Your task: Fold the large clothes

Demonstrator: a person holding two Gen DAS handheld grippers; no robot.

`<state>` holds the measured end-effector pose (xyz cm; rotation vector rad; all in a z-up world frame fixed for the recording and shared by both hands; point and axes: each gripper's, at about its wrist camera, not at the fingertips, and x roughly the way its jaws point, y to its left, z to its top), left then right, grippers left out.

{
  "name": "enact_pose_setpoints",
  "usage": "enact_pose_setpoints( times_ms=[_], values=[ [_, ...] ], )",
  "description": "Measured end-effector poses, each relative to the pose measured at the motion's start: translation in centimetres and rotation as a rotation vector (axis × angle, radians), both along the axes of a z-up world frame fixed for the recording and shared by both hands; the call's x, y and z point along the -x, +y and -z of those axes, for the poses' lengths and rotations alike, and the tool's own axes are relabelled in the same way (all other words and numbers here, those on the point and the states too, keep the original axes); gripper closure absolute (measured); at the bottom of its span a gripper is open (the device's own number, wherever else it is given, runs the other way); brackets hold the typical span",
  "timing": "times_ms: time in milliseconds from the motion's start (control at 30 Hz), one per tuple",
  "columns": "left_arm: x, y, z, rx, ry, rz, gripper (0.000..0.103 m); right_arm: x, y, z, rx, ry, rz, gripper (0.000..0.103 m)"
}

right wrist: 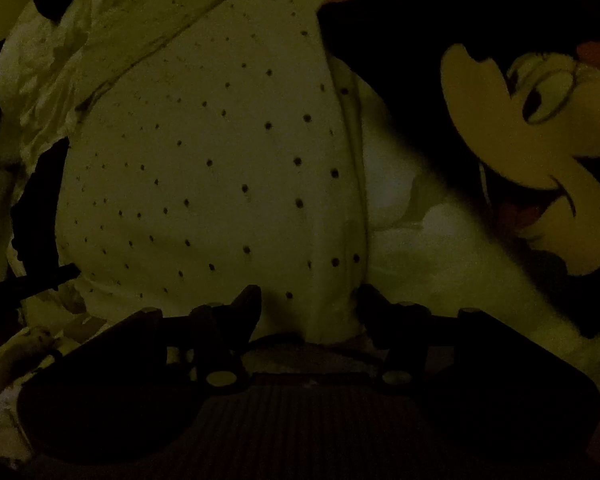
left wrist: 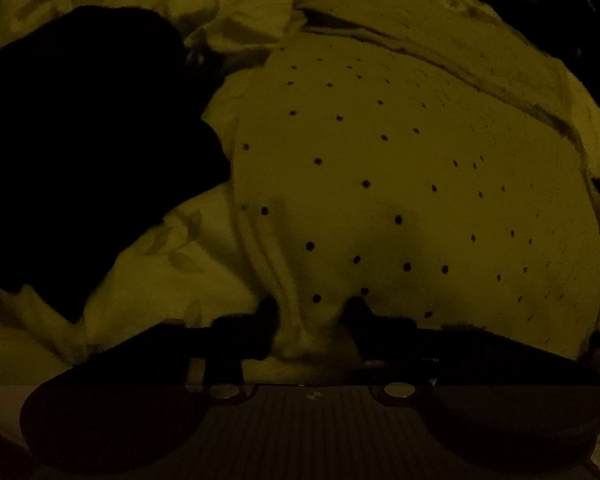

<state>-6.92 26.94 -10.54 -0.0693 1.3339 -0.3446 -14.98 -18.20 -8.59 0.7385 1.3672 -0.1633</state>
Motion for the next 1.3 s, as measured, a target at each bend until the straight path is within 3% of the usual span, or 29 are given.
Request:
enact_pose_setpoints(
  times_ms=[67, 167, 300, 367, 400, 567, 700, 867, 1067, 1300],
  values=[
    [-0.1, 0.5, 0.0, 0.007, 0.003, 0.009, 0.031, 0.4, 0.0, -0.2, 0.012, 0.005, 0.004, 0.053],
    [-0.3, 1.1, -0.2, 0.036, 0.005, 0.010, 0.041, 1.1, -0.5, -0.3, 0.029, 0.014, 0.058, 0.055],
    [-0.2, 1.2, -0.3, 0.045, 0.005, 0.017, 0.046, 1.0, -0.8, 0.8, 0.002, 0.060, 0.085, 0.058],
    [-0.2, 1.2, -0.6, 0.047, 0.002, 0.022, 0.049, 0.5, -0.4, 1.1, -0.007, 0.073, 0.067, 0.074],
    [-0.3, 1.3, -0.8, 0.050, 0.002, 0.024, 0.049, 0.2, -0.2, 1.2, -0.026, 0.071, 0.062, 0.087],
    [-0.8, 1.8, -2.0, 0.071, 0.007, 0.012, 0.051, -0.3, -0.3, 0.3, -0.052, 0.062, 0.055, 0.090],
    [-2.2, 1.7, -4.1, 0.132, -0.023, -0.018, 0.051, -1.1, -1.1, -1.5, -0.117, -0.001, 0.105, 0.091],
    [-6.7, 0.1, -6.5, 0.201, -0.093, -0.052, 0.051, -4.9, -2.9, -4.8, -0.210, -0.139, 0.200, 0.091],
    [-14.6, -2.0, -7.8, 0.260, -0.133, -0.101, 0.051, -10.7, -6.6, -6.1, -0.294, -0.260, 0.347, 0.091],
    [-24.3, -2.9, -6.4, 0.398, -0.014, -0.212, 0.051, -18.6, -11.6, -5.5, -0.304, -0.333, 0.484, 0.091]
  ],
)
